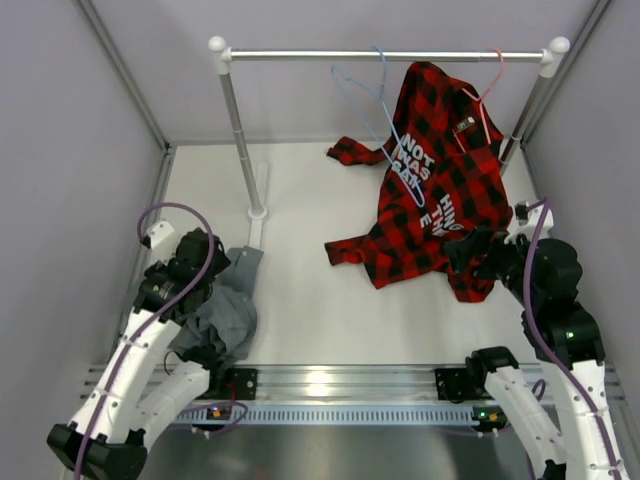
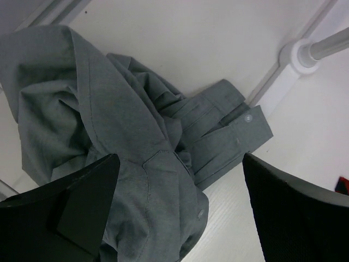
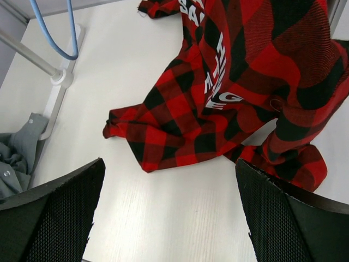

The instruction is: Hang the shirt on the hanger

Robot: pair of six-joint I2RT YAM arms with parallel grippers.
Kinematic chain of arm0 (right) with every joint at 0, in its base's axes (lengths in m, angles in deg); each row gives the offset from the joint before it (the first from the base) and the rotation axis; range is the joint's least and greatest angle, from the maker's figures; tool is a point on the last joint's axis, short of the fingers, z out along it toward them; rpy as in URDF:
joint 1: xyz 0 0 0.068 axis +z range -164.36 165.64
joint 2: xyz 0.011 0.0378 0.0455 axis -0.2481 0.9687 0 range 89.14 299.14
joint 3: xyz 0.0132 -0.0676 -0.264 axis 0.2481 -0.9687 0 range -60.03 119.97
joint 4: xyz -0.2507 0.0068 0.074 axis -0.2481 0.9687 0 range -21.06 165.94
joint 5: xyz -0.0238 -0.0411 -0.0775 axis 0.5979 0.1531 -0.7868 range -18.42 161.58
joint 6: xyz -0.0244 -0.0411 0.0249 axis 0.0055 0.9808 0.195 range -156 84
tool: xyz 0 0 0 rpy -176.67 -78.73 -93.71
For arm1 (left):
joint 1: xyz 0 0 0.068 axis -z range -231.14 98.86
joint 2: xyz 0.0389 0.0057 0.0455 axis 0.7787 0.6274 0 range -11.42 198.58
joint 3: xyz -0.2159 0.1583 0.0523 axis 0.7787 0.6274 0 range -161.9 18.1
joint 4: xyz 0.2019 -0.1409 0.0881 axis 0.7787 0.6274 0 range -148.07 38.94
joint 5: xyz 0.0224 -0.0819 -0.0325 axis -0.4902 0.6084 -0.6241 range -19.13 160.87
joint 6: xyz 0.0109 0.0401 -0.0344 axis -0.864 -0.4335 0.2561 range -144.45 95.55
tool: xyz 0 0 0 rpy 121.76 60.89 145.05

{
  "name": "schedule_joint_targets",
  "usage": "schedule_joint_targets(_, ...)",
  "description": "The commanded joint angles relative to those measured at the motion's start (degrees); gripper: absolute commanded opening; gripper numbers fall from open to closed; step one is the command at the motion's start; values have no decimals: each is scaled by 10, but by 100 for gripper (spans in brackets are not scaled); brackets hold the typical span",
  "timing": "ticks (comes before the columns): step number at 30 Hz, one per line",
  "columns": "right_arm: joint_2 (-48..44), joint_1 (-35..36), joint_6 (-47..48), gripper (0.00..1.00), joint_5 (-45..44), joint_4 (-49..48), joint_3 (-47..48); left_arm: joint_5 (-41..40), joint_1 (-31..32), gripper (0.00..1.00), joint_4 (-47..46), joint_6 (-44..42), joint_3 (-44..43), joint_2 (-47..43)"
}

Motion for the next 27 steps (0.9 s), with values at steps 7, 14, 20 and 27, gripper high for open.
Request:
schedule_joint_targets(7,-5,7,-11,99,37,-47,-15,25,1,95,31,124,49,84)
schedule_joint_targets(14,3,7,-14,99,60,-61,-27,125,1,0,0,82,54,81)
schedule_joint_targets(20,20,7,-19,99,153,-113,-48,271,0,0,-109,-79,-49,-14)
schedule_joint_targets(27,78,8,-31,99,241,-182,-47,612,1,0,-170,-203,-227,54)
